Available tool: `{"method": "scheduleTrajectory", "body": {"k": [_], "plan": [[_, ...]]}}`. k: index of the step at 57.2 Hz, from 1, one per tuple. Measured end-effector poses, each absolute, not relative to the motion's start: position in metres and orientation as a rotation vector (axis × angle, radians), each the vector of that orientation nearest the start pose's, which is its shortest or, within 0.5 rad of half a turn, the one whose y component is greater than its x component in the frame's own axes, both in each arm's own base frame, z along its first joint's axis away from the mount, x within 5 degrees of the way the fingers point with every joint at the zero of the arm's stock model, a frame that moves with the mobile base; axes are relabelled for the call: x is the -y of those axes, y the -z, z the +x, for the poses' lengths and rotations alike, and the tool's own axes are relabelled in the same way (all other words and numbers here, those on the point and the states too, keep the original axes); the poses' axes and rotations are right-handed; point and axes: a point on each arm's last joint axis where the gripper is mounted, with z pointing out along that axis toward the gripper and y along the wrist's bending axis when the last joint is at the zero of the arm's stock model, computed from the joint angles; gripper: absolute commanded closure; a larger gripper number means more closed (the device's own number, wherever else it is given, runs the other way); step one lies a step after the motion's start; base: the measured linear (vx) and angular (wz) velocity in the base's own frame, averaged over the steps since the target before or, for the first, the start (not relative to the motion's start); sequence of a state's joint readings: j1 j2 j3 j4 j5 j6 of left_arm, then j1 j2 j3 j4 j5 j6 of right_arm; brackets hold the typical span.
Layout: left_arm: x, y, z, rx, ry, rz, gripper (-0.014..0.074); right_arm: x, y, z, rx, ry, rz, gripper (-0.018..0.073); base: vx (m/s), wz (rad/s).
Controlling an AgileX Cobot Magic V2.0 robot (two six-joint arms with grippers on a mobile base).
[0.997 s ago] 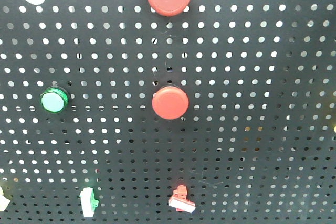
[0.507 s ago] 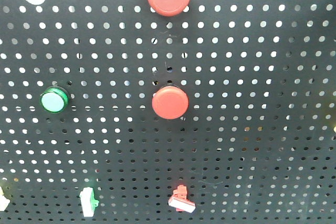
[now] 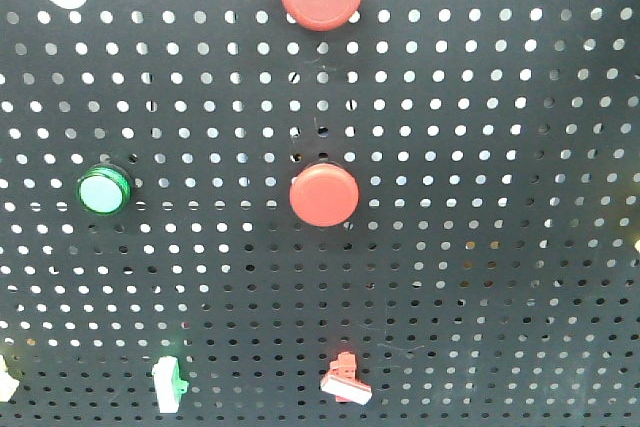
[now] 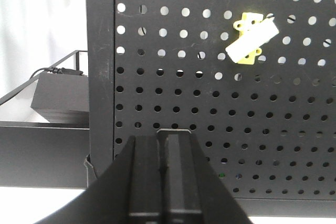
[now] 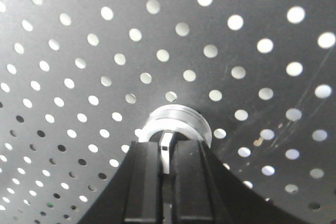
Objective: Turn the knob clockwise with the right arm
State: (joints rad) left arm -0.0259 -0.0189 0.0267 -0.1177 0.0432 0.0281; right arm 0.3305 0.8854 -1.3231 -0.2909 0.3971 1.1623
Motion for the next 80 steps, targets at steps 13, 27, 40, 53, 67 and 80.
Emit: {"method": "scheduleTrajectory", "body": {"k": [13, 27, 40, 53, 67, 80], "plan": [[0.002, -0.201, 0.056, -1.534, 0.096, -0.045, 0.0603, -0.038, -0.524, 0.142, -1.404, -0.9, 0.495, 0.034, 0.0, 0.0], [0.002, -0.201, 0.056, -1.534, 0.096, -0.045, 0.0603, -0.036, -0.527, 0.14, -1.377, -0.876, 0.468, 0.0114, 0.0, 0.0], [0.002, -0.201, 0.056, -1.534, 0.096, -0.045, 0.0603, -0.023, -0.517, 0.118, -1.504, -0.737, 0.504, 0.0184, 0.0, 0.0], [0.002, -0.201, 0.056, -1.534, 0.096, -0.045, 0.0603, 0.002, -0.508, 0.058, -1.623, -0.412, 0.284, 0.04, 0.0, 0.0], [0.002, -0.201, 0.056, -1.534, 0.096, -0.045, 0.0603, 0.013, -0.498, 0.003, -1.556, -0.147, -0.141, 0.0573, 0.0, 0.0], [0.002, -0.201, 0.056, -1.534, 0.096, -0.045, 0.0603, 0.006, -0.433, 0.008, -1.605, -0.085, -0.303, 0.0568, 0.0, 0.0]]}}
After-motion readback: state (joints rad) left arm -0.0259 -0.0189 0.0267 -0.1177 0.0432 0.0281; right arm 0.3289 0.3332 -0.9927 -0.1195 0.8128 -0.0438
